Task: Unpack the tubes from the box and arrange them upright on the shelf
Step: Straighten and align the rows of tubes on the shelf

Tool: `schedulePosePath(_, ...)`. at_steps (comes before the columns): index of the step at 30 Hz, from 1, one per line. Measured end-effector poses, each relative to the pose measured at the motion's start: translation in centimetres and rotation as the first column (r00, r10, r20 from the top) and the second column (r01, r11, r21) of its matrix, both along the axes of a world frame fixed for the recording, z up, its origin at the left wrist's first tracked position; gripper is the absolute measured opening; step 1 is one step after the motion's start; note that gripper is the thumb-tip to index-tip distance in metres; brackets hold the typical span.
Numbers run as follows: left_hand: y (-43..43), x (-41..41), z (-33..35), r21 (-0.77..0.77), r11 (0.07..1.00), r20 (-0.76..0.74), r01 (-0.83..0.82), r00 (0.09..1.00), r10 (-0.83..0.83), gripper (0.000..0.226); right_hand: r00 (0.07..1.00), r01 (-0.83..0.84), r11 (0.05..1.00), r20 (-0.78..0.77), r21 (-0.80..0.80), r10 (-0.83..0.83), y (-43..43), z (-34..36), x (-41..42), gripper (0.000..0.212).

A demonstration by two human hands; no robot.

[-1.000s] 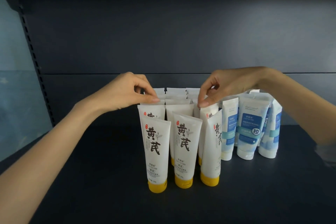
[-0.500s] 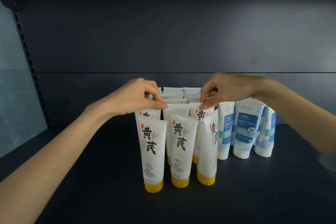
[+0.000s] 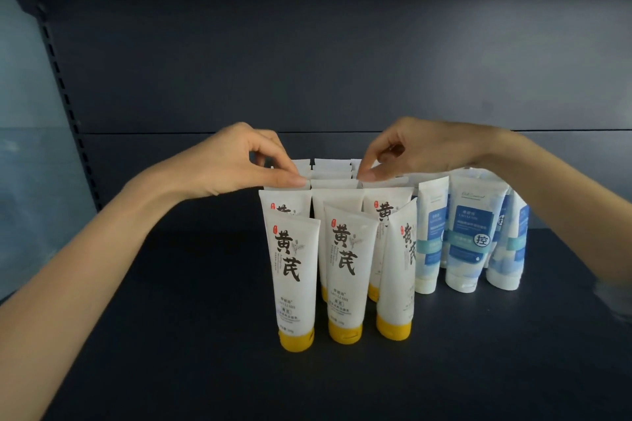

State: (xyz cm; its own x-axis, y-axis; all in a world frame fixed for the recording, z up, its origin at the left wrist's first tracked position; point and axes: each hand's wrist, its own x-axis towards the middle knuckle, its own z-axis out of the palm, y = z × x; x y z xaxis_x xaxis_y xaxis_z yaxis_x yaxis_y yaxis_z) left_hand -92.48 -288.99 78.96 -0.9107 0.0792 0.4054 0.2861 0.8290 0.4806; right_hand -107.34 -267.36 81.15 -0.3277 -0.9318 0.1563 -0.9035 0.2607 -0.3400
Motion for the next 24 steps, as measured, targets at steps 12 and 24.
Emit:
schedulePosePath(12,-0.9,1.9,-0.9,-0.023,0.995,0.181,0.102,0.979,-0.096,0.040,0.993,-0.081,0.965,-0.067,0.249,0.101,-0.8,0.2,4.4,0.039)
schedulePosePath(24,-0.8,1.7,-2.2,-0.101,0.986,-0.020,-0.132,0.991,0.131,0.024,0.981,-0.057,0.998,-0.185,-0.006,0.055,-1.9,-1.5,3.9,0.016)
